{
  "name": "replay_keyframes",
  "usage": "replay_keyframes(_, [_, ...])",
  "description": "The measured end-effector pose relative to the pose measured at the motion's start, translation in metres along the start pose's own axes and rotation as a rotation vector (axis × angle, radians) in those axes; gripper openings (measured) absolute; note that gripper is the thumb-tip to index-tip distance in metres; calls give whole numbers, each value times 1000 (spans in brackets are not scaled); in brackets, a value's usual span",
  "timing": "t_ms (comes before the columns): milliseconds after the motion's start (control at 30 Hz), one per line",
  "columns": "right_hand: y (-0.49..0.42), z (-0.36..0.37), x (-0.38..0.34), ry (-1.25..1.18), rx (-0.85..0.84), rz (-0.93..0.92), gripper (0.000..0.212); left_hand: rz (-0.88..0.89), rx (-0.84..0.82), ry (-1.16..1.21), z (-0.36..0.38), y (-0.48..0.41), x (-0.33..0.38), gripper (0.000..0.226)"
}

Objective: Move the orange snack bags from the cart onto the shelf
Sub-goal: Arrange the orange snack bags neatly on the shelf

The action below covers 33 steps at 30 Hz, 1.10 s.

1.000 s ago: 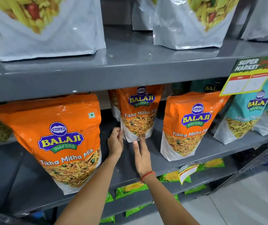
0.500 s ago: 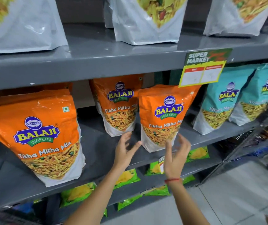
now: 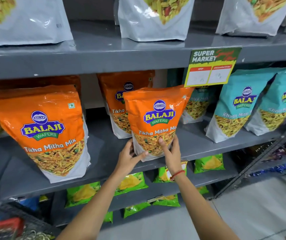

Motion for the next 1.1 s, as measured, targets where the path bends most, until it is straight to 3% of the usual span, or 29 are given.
replay_keyframes(333, [11,48,4,-24,-68,22,66,-4,55,-12,-48,25,2,55])
replay_keyframes(433, [9,42,5,-1,-89,27,70,9,91,-21,-48,29,5,66])
replay_keyframes(533, [11,21,10,11,-49,56,77,66,391,-197,-48,50,16,79])
replay_keyframes(633, [8,-15,9,14,38,44,70,228,690,-530,-11,78,45,70])
replay_keyframes(700, [4,-46,5,19,105,28,60,346,623,-553,38,76,62,60])
replay_keyframes(833, [-7,-118,-5,57,267,-13,51,502,205,-600,135,39,85,47])
replay_keyframes(1000, [-25,-220,-12,159,480,-38,52,462,-62,-592,197,-25,94,44])
replay_keyframes(1100, [-45,-265,-4,198,478,41,65,319,-142,-526,217,-67,87,51])
Point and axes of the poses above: each hand's wrist, its own y-axis away from the middle knuckle, its own z-axis out of the palm, x = y × z, the point moved 7 cm from there along -y, towards the middle knuckle, and after that the axes turned 6 degrees about -x, right-handed, at the moved point
